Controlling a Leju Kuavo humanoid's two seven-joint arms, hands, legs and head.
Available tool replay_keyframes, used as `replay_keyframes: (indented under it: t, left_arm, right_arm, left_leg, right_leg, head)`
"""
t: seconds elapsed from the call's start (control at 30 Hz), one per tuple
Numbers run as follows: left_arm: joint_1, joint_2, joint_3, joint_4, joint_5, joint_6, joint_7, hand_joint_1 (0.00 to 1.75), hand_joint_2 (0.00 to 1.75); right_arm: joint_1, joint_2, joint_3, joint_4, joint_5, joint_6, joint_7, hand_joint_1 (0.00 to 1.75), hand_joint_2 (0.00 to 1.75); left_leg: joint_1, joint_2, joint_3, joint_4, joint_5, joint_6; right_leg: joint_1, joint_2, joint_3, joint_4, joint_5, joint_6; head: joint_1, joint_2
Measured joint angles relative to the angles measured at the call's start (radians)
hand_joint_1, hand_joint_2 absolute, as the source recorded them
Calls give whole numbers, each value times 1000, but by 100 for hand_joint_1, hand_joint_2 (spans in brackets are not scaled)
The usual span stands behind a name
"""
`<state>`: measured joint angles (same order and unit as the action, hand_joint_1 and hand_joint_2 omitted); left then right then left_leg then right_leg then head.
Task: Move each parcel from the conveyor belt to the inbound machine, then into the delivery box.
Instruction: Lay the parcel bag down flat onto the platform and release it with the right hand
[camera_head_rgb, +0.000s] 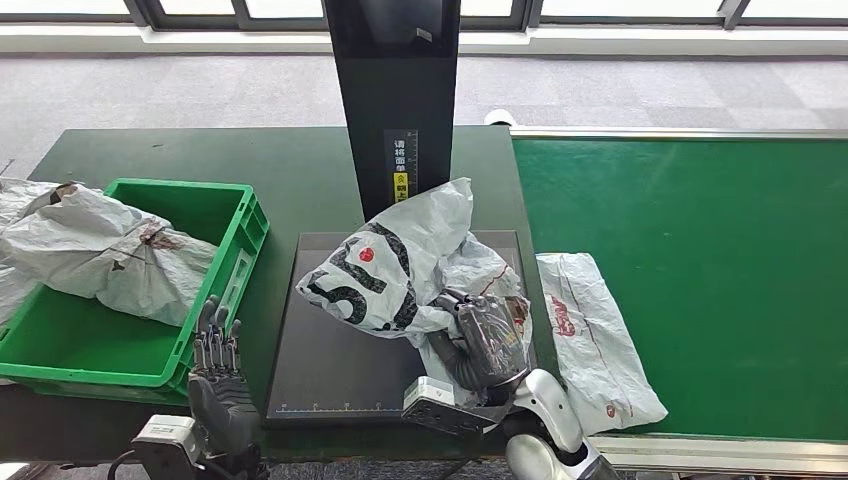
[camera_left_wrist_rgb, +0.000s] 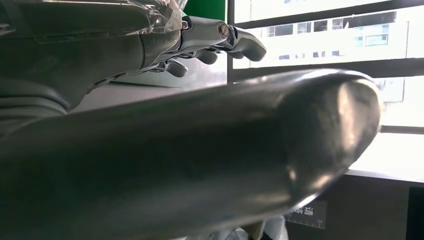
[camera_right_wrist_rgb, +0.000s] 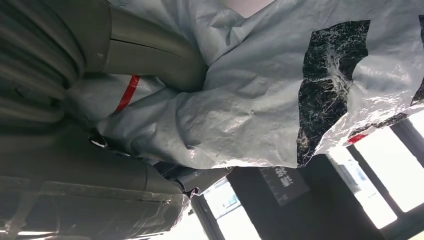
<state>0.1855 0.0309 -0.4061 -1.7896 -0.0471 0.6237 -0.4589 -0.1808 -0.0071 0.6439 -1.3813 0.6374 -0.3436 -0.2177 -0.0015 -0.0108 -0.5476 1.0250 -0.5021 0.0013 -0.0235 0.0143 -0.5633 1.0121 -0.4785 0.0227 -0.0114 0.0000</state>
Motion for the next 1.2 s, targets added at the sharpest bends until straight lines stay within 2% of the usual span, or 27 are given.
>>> replay_keyframes:
  t: [0.03, 0.13, 0.17, 0.3, 0.43, 0.77, 1.2]
  left_arm:
    - [0, 0, -3, -1, -4, 0, 5, 0, 0]
    - [0, -1, -12, -6, -21, 0, 26, 0, 0]
    - [0, -1, -13, -7, -29, 0, 34, 0, 0]
    - [0, -4, -16, -15, -57, -7, 61, 0, 0]
    - [-1, -9, -16, -21, -77, -24, 78, 0, 0]
    - [-11, -41, -16, -30, -120, -53, 92, 0, 0]
    - [-32, -69, -16, -38, -144, -89, 110, 0, 0]
  right_arm:
    - [-1, 7, 0, -2, -4, 4, -5, 157, 175]
    - [-9, 28, -3, -6, -13, 9, -3, 26, 175]
    - [-13, 34, -6, -7, -12, 11, 8, 0, 175]
    - [-18, 49, -34, -6, 3, 17, 64, 0, 175]
    - [-14, 53, -74, 1, 1, 16, 81, 0, 175]
    - [45, 65, -141, -5, -9, 8, 70, 0, 175]
    - [140, 70, -240, -68, -132, -19, 16, 0, 175]
  left_leg:
    - [0, 0, 0, 0, 0, 0]
    - [0, 0, 0, 0, 0, 0]
    - [0, 0, 0, 0, 0, -1]
    - [0, 0, 0, 0, 1, -1]
    - [0, 0, 0, 0, 1, -1]
    - [0, 0, 0, 0, 1, -1]
    - [0, 0, 0, 0, 1, -1]
  right_leg:
    - [0, 0, 0, 0, 0, 0]
    - [0, 0, 0, 0, 0, 0]
    - [0, 0, 0, 0, 0, -1]
    - [0, 0, 0, 0, 0, -1]
    - [0, 0, 0, 0, 1, -1]
    - [0, 0, -1, 0, 1, -1]
    - [0, 0, -1, 0, 1, -1]
  head:
    - [0, 0]
    - [0, 0]
    - [0, 0]
    - [0, 0]
    - [0, 0]
    - [0, 0]
    - [0, 0]
